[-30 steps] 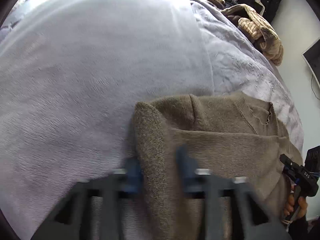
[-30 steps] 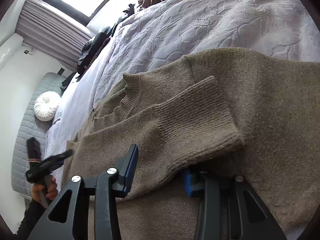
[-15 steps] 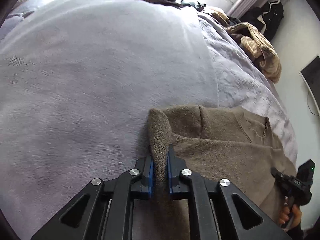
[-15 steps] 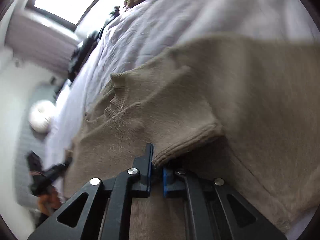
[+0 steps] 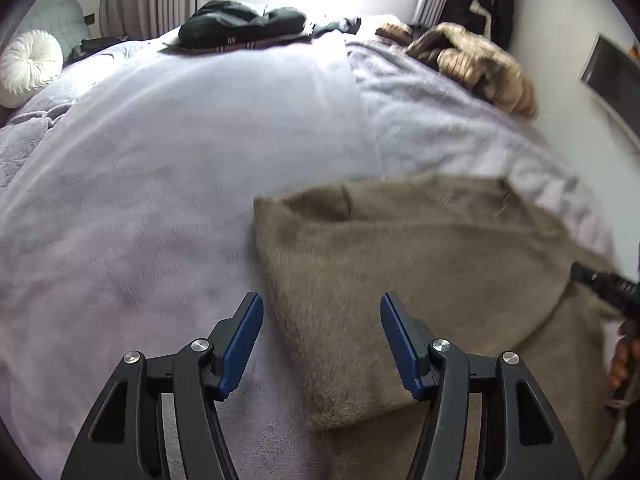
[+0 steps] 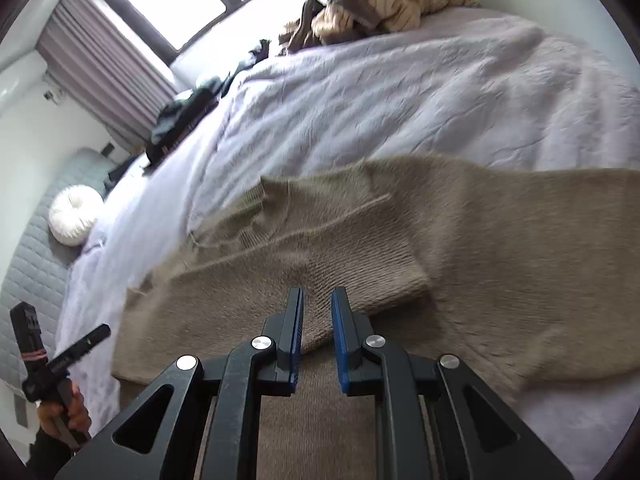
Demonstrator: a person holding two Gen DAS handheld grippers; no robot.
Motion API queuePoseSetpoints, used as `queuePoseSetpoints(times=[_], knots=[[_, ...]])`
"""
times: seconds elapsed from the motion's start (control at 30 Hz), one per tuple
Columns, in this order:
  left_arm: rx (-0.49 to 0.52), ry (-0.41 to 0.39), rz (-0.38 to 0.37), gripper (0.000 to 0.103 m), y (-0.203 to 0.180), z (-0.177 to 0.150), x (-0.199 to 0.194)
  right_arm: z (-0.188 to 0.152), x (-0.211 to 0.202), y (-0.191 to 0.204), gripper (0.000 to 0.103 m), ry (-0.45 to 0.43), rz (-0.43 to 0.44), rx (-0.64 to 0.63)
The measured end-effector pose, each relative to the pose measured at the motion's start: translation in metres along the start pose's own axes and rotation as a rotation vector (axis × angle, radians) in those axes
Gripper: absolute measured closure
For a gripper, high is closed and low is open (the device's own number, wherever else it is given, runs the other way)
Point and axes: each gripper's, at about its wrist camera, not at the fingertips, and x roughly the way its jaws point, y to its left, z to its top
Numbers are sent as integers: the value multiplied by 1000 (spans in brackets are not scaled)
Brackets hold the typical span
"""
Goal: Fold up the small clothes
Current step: 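Move the right gripper to the sweater's unfolded side edge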
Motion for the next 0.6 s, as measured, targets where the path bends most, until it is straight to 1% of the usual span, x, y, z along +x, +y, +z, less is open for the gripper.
queuePoseSetpoints(times=[0.03, 0.07, 0.13, 0.17, 0.2, 0.37, 0.43, 0.57, 0.6], knots=[[1, 25, 39, 41, 1, -8, 9, -4, 7, -7, 85, 23, -18, 9], [-5, 31, 52, 39, 6, -16, 15, -7, 11, -13, 89, 39, -16, 29], [-36, 6, 26, 39, 14, -25, 15, -13, 9, -30, 89, 32, 41, 90], [-54, 2, 14, 38, 19, -28, 12, -15, 7, -36, 89, 37, 53, 113], [-61, 2, 13, 38, 22, -28, 10, -16, 3, -42, 89, 40, 44, 128], [-63, 0, 49, 38, 19, -28, 4, -26, -17, -60, 89, 22, 74, 184], [-60, -3, 65, 38, 14, -31, 0, -31, -25, -62, 86, 16, 73, 189], [-72, -6, 73, 38, 12, -38, -12, -42, -44, -68, 70, 14, 89, 200], [-81, -6, 73, 38, 12, -39, -15, -46, -49, -69, 68, 14, 95, 203]])
